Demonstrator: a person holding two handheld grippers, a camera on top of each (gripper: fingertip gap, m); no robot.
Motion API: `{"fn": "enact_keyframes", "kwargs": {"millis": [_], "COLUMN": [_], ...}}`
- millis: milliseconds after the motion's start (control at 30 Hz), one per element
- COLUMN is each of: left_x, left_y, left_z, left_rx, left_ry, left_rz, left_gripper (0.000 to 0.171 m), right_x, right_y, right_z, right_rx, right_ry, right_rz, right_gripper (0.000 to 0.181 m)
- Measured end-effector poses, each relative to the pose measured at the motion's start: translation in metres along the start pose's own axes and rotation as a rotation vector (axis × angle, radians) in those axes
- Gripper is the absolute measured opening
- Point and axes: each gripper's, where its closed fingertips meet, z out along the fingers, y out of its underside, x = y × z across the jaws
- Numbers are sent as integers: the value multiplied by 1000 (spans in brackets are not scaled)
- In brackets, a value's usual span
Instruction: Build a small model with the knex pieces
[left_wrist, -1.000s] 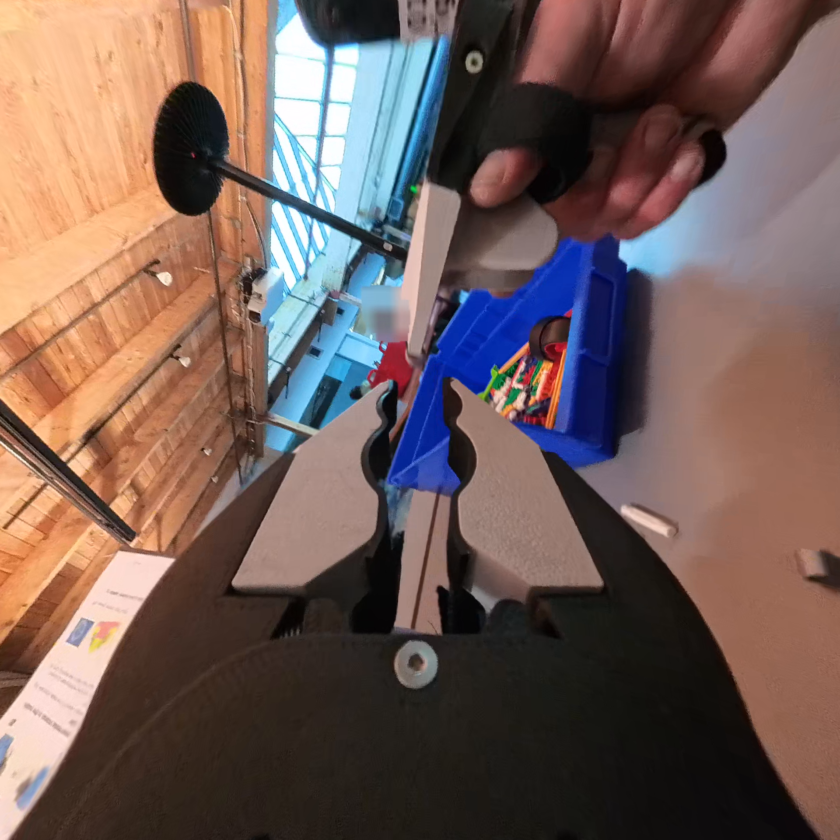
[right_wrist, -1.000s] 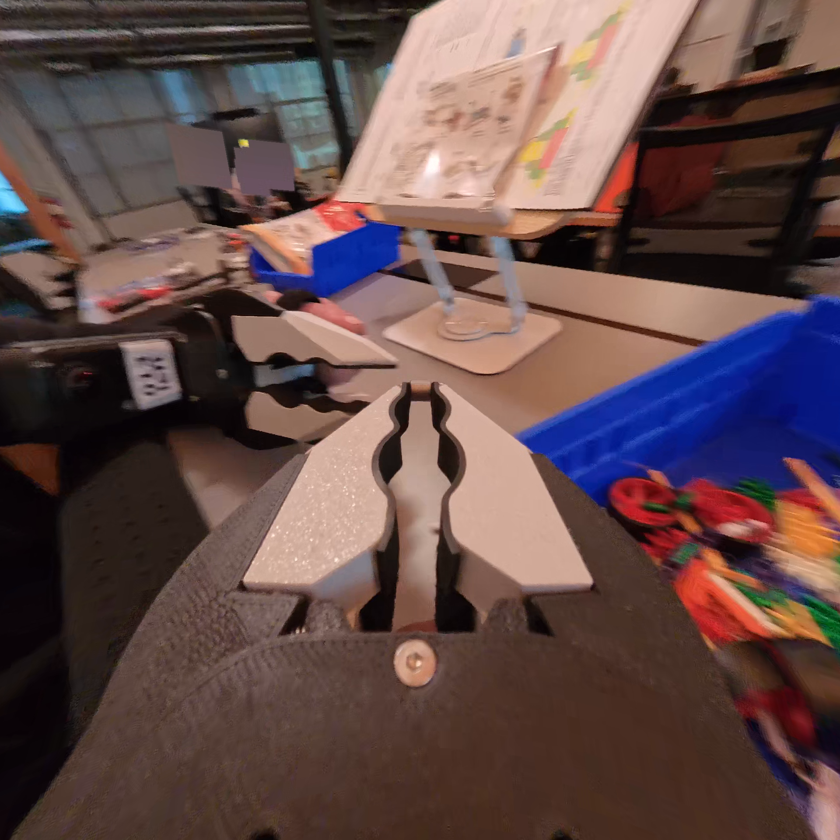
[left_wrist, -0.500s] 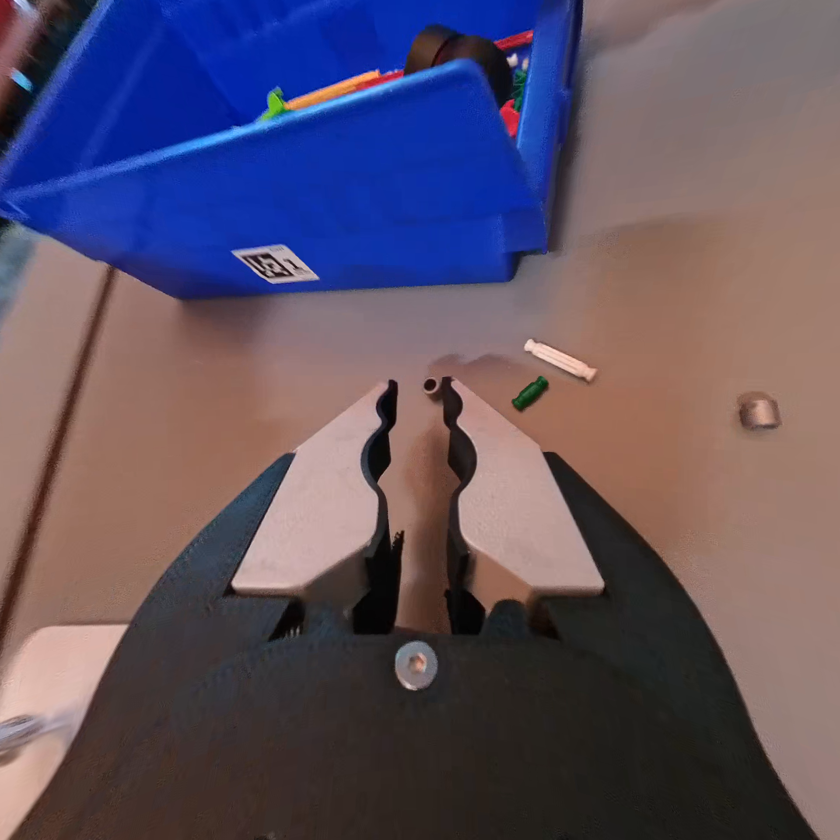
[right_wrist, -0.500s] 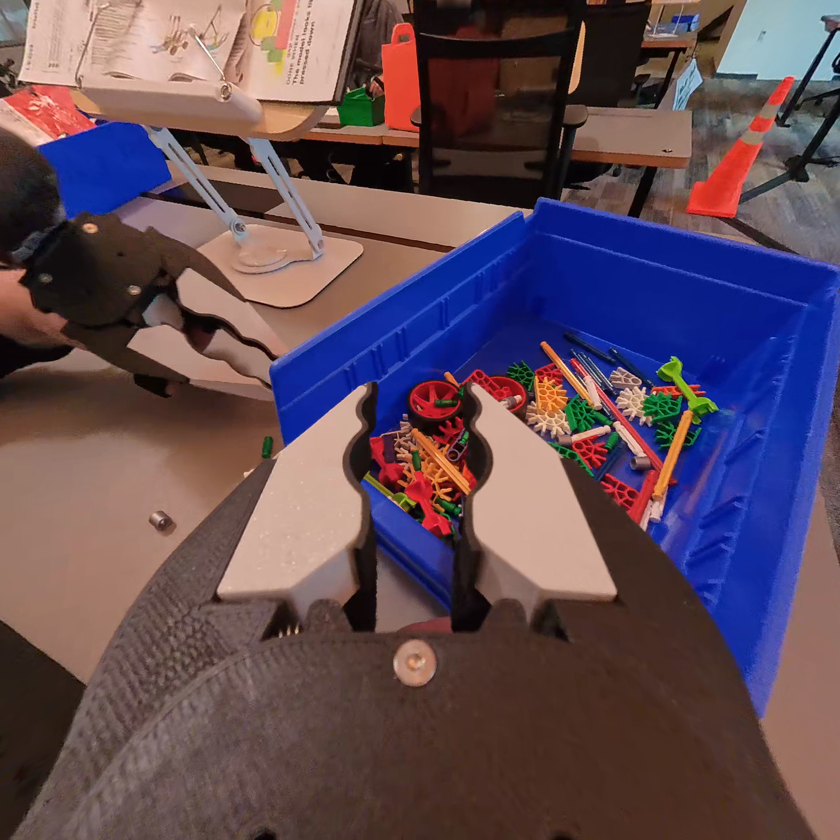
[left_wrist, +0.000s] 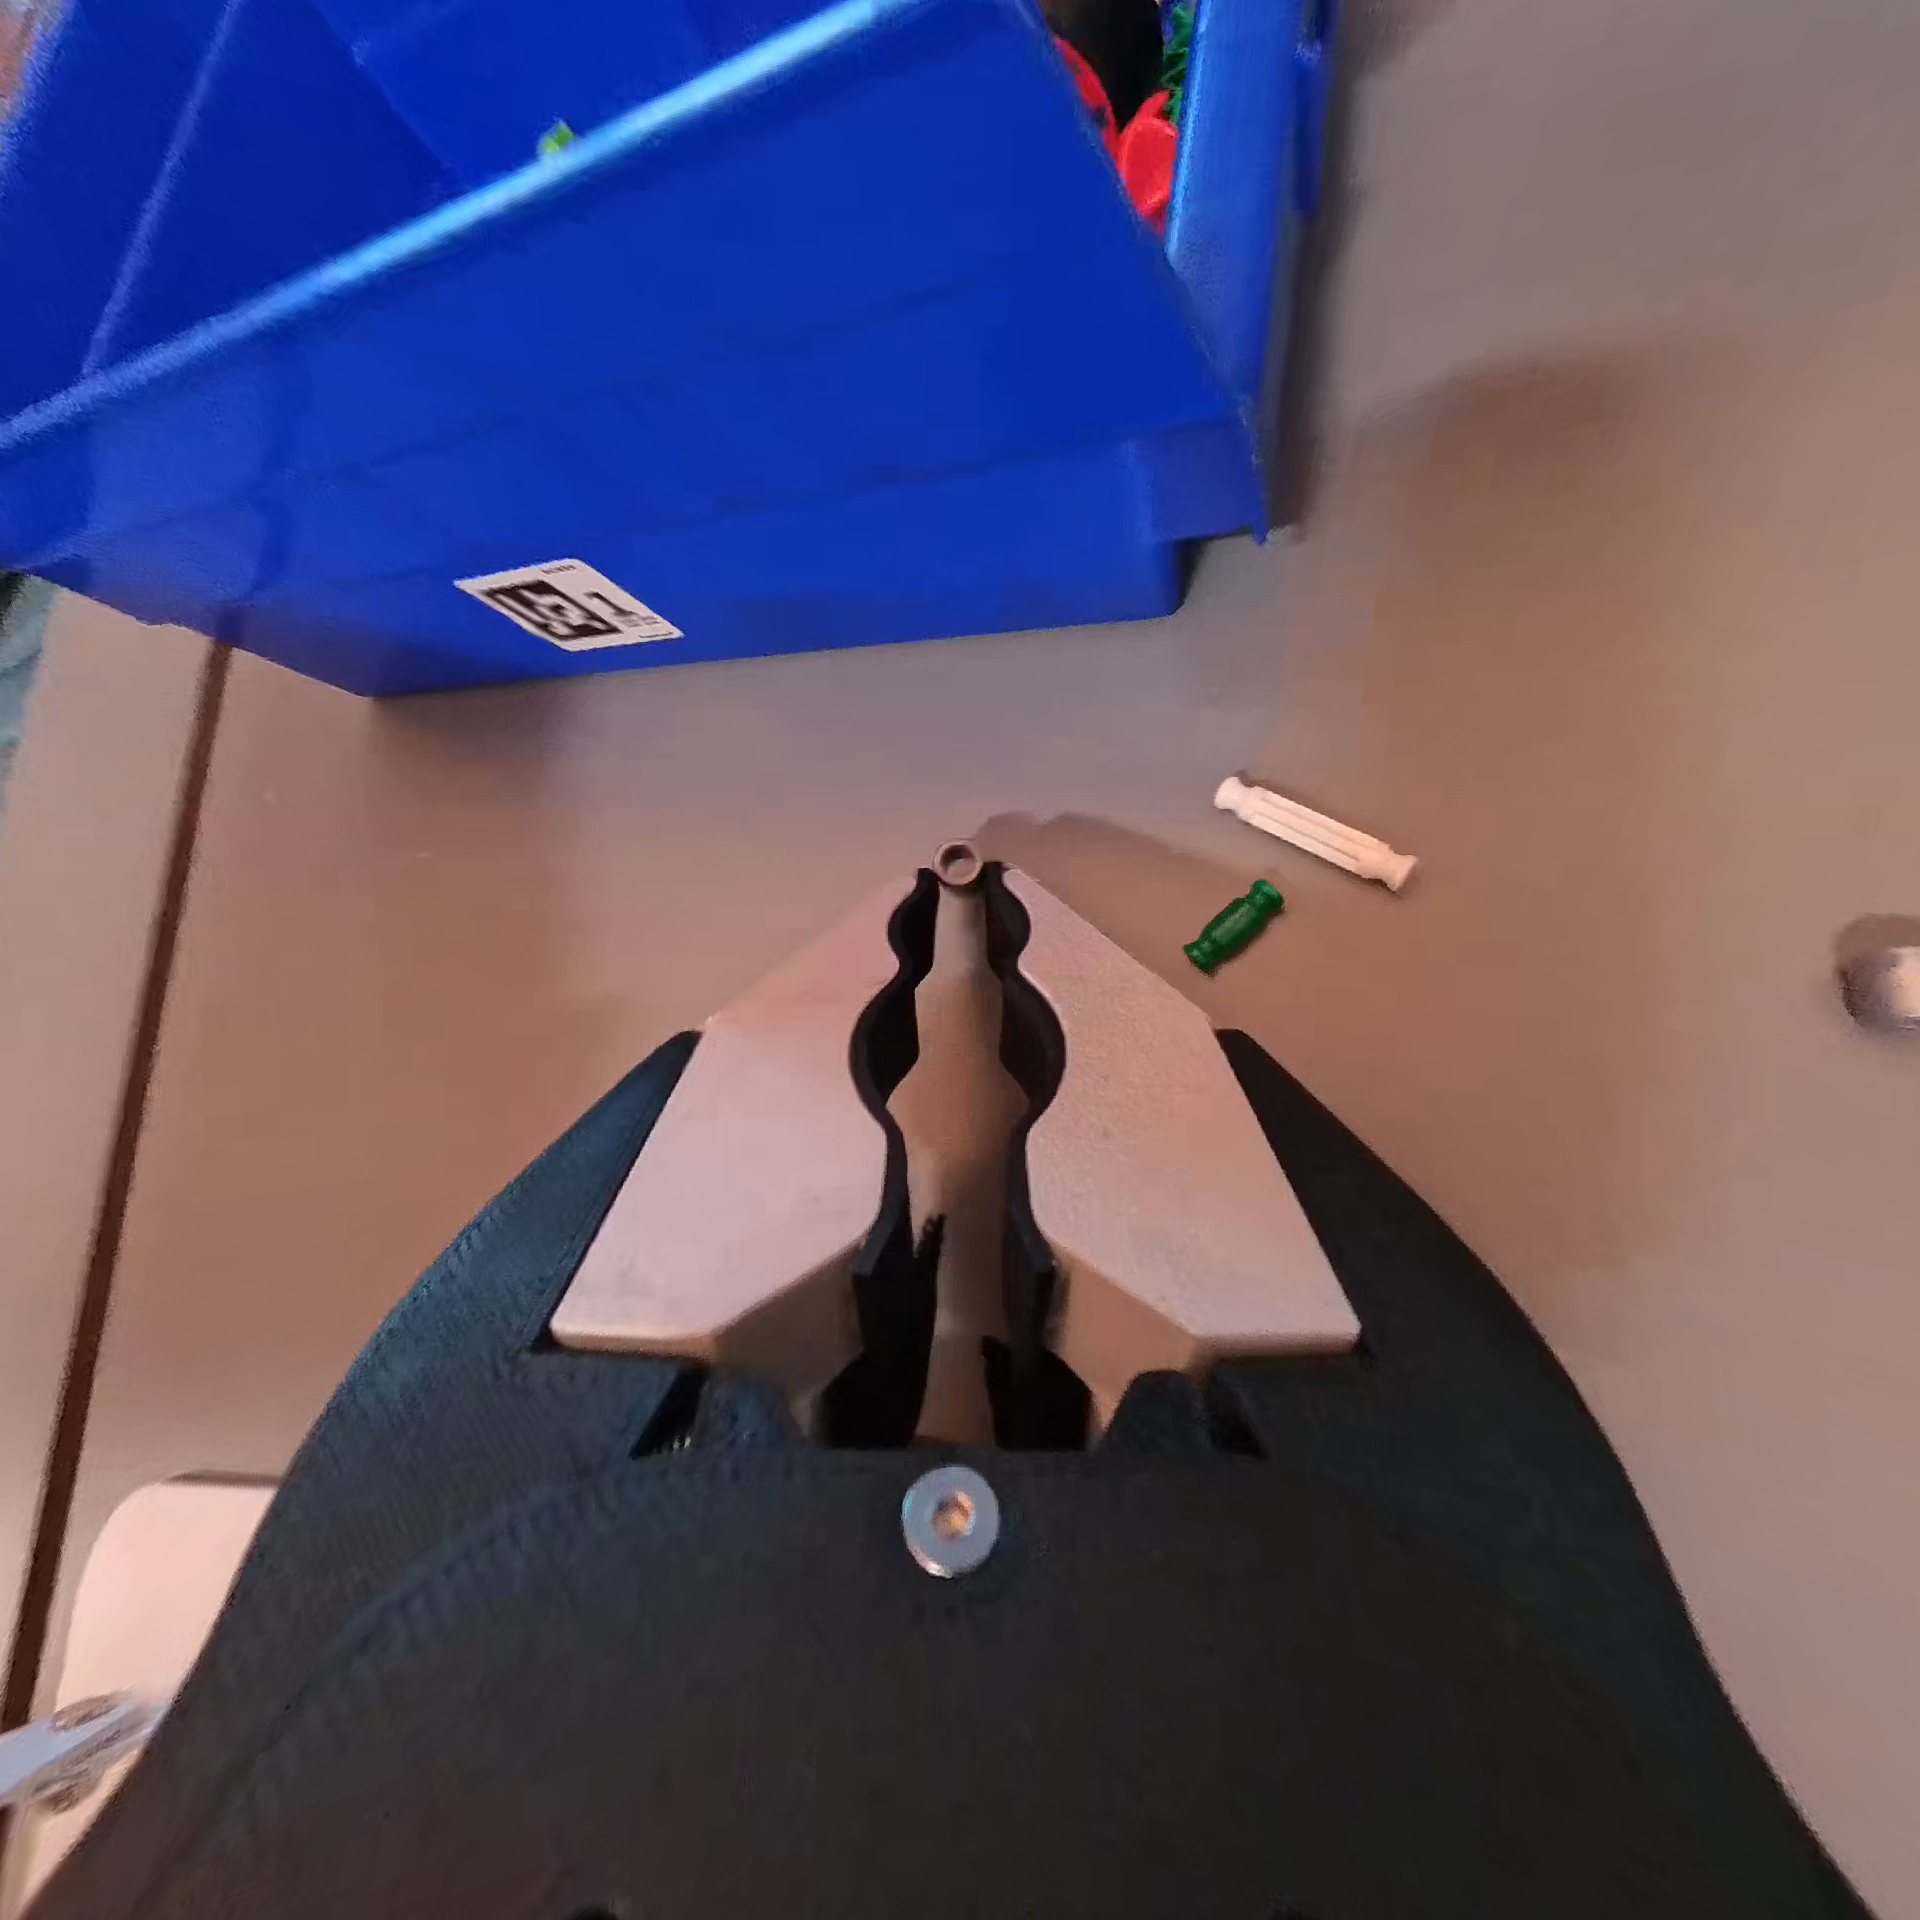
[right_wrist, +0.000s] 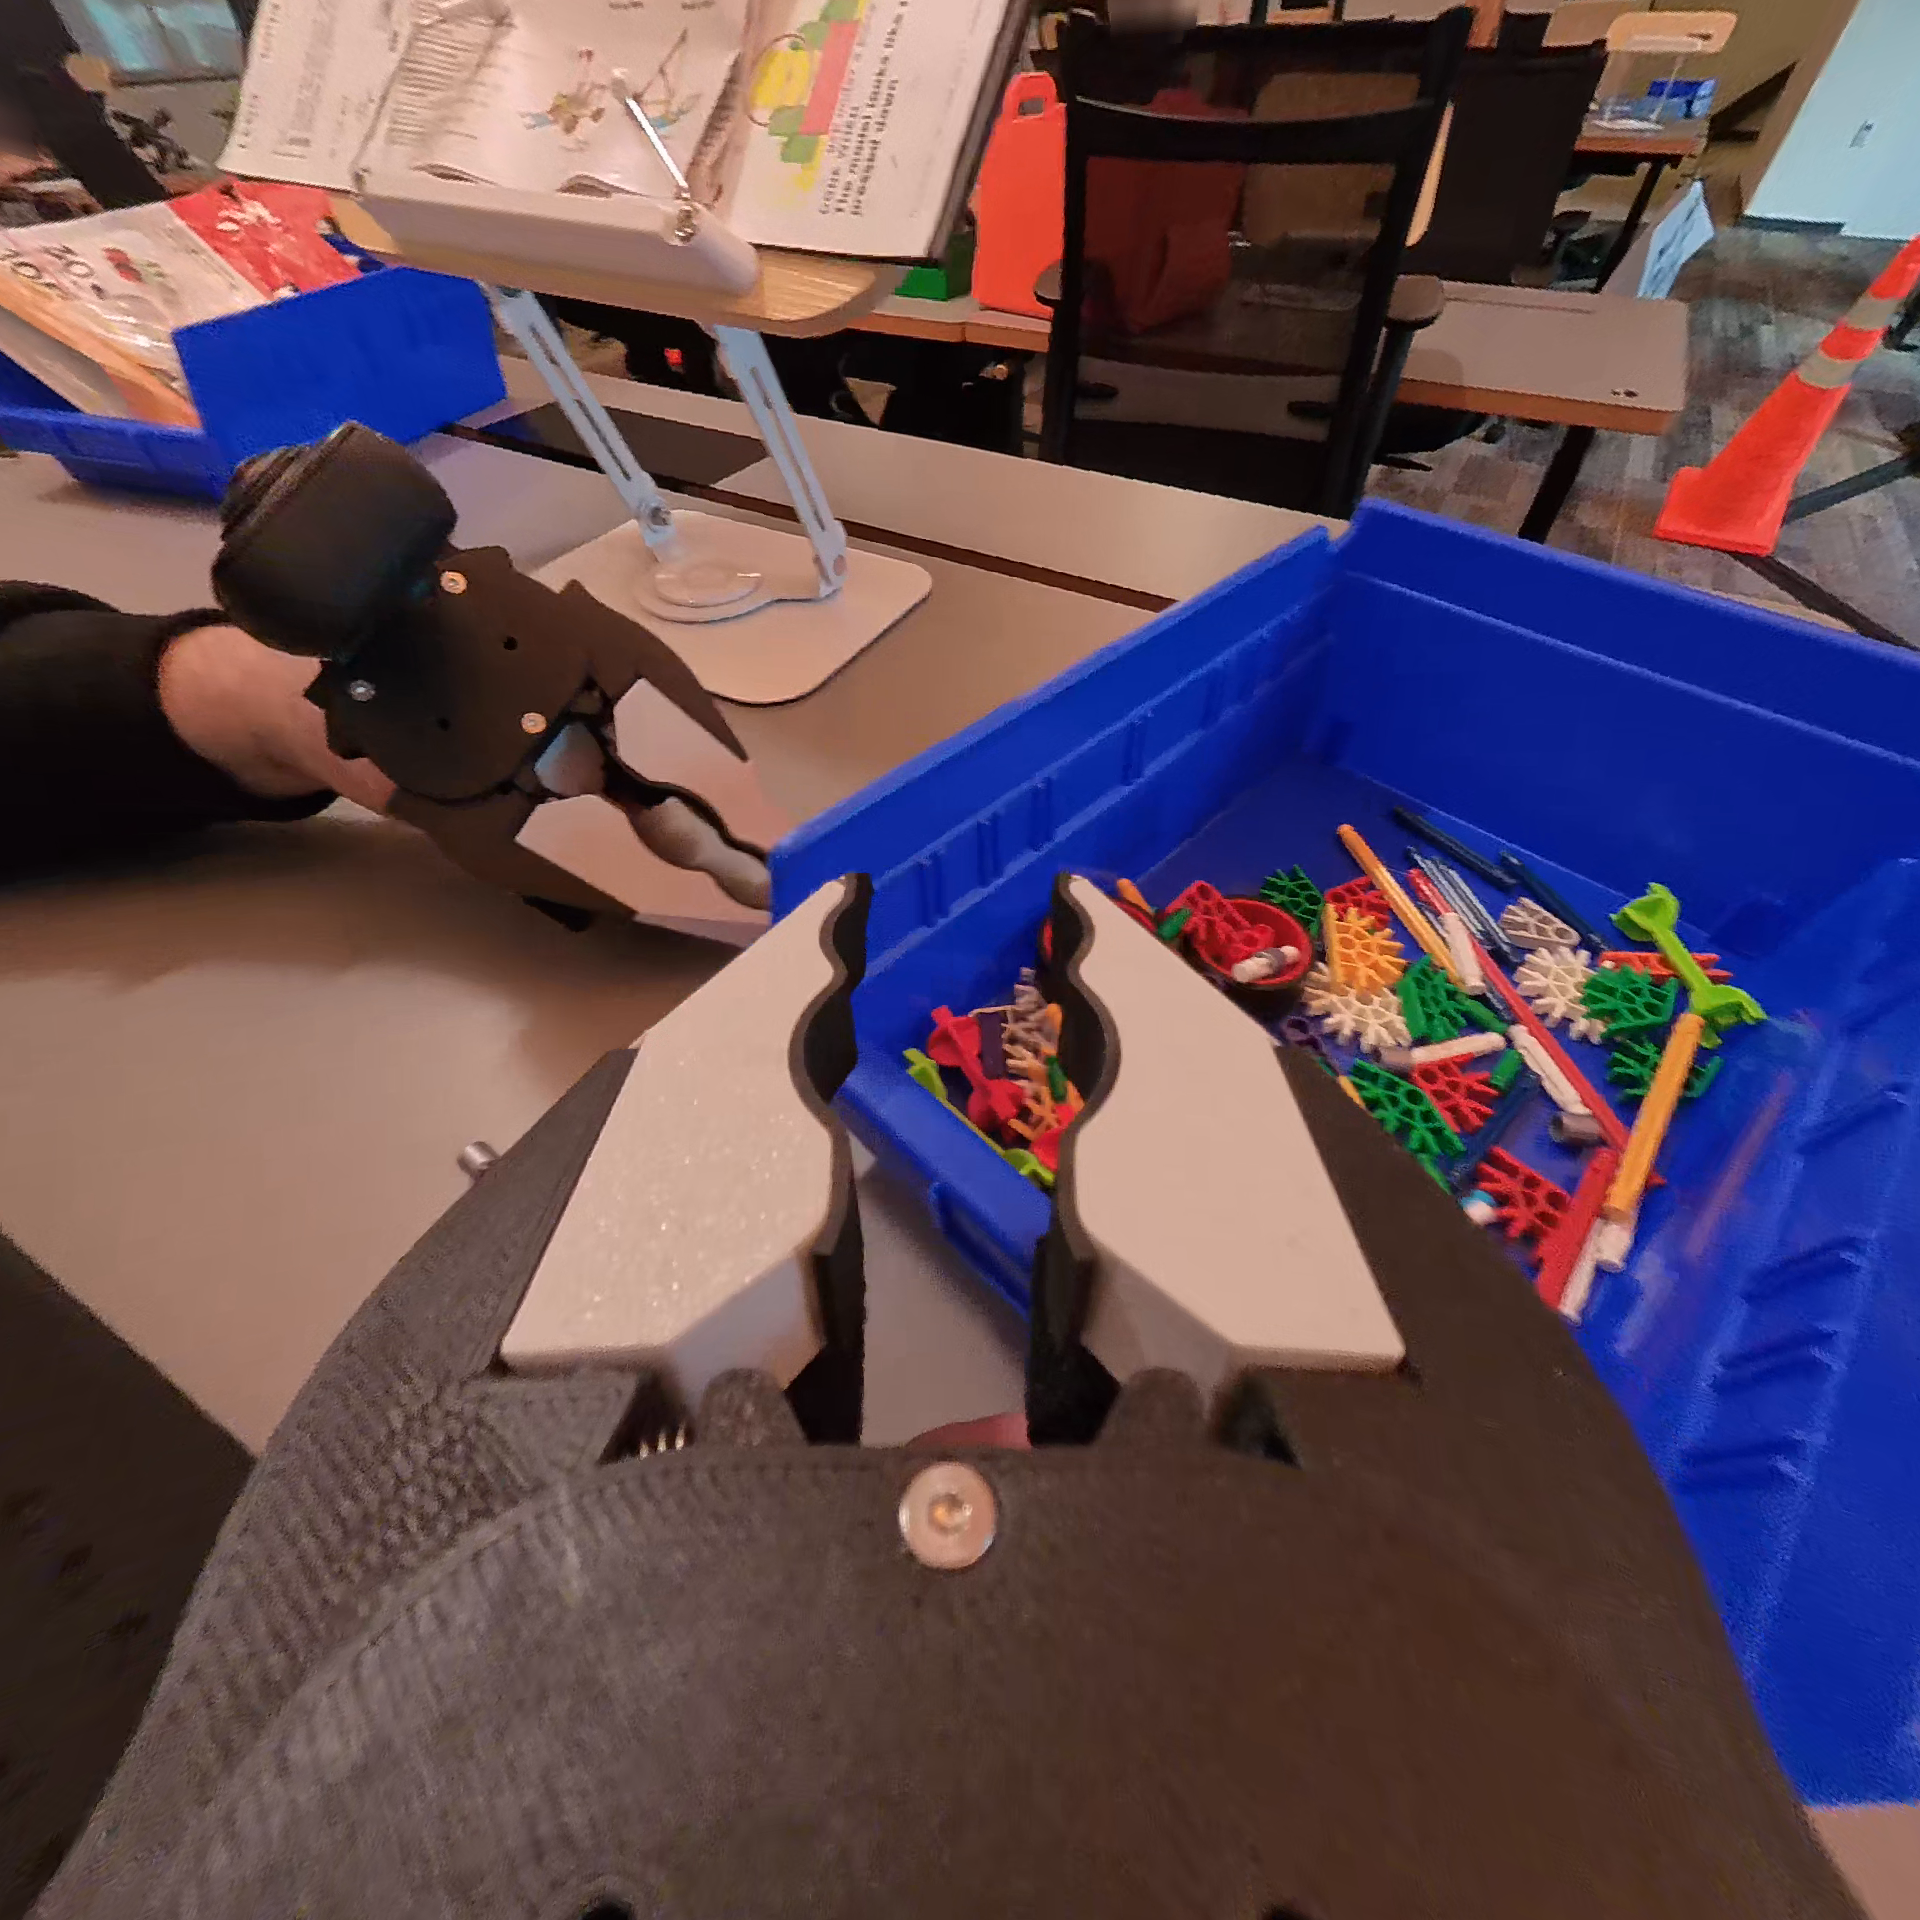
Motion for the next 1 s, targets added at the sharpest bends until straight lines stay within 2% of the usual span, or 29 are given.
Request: {"fn": "enact_keyframes", "kwargs": {"millis": [100,233,367,533,633,733,767,800,900,1000], "left_x": [-11,-11,7,23,24,24,22,20,12,8], "left_y": [-17,-63,-97,-124,-126,-127,-127,-126,-115,-90], "left_z": [-18,-58,-82,-99,-98,-97,-97,-97,-92,-77], "left_rx": [71,245,335,427,423,423,421,415,365,269], "left_ry": [-104,-297,-412,-488,-501,-507,-517,-521,-487,-359], "left_rz": [68,271,451,520,535,530,528,528,488,414], "left_gripper": [7,7,7,7,6,6,2,5,11,16], "right_x": [-28,-62,-70,-81,-87,-83,-76,-66,-27,23], "right_y": [-4,-18,-23,-24,-26,-27,-30,-32,-31,-13], "right_z": [2,3,7,7,2,0,-1,-2,-6,-4], "right_rx": [22,90,97,92,101,104,121,136,138,49], "right_ry": [-122,-314,-359,-399,-420,-384,-353,-314,-157,55], "right_rz": [53,182,208,203,172,134,131,131,103,66], "right_gripper": [33,33,31,29,8,7,7,7,7,12]}}
